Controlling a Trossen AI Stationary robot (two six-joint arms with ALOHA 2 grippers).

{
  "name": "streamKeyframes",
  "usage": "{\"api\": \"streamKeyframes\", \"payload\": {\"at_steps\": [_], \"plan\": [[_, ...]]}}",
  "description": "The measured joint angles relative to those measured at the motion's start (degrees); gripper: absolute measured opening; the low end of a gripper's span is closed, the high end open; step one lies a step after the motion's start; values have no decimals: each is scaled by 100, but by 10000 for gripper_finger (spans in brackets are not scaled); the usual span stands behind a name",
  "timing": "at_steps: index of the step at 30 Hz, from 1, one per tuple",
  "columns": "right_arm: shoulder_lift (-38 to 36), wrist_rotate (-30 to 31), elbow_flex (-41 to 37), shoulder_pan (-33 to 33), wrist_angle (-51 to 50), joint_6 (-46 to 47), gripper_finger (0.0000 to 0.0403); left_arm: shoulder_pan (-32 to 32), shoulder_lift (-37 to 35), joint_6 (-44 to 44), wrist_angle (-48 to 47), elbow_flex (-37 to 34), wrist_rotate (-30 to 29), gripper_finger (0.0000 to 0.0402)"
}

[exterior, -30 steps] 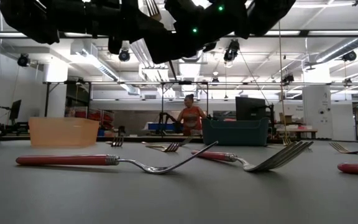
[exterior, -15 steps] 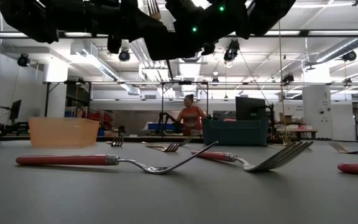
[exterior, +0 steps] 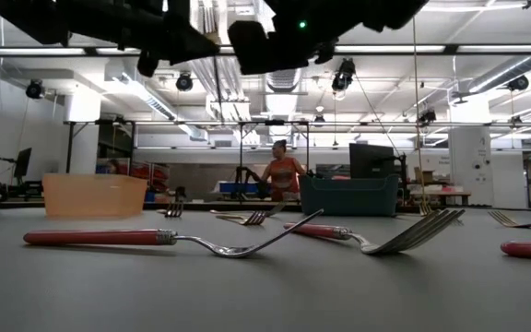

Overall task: Sort silverware by color (type)
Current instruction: Put the gold fork into the orange bin

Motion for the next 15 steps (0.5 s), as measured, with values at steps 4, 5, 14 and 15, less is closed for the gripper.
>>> {"api": "streamKeyframes", "payload": {"at_steps": [4,5,14,15], "plan": [[-322,0,0,0,-881,-2,192,444,-680,-436,-1327,1,4,0],[-422,-1,0,0,-1158,-1,190,577,-854,-556,-1632,1,5,0],[-994,1,0,-106,-2897,284,178,2220,-1574,-1533,-5768,1107,767,0],[-1038,1,-7,-139,-3032,355,177,2390,-1530,-1477,-6161,1288,764,0]]}}
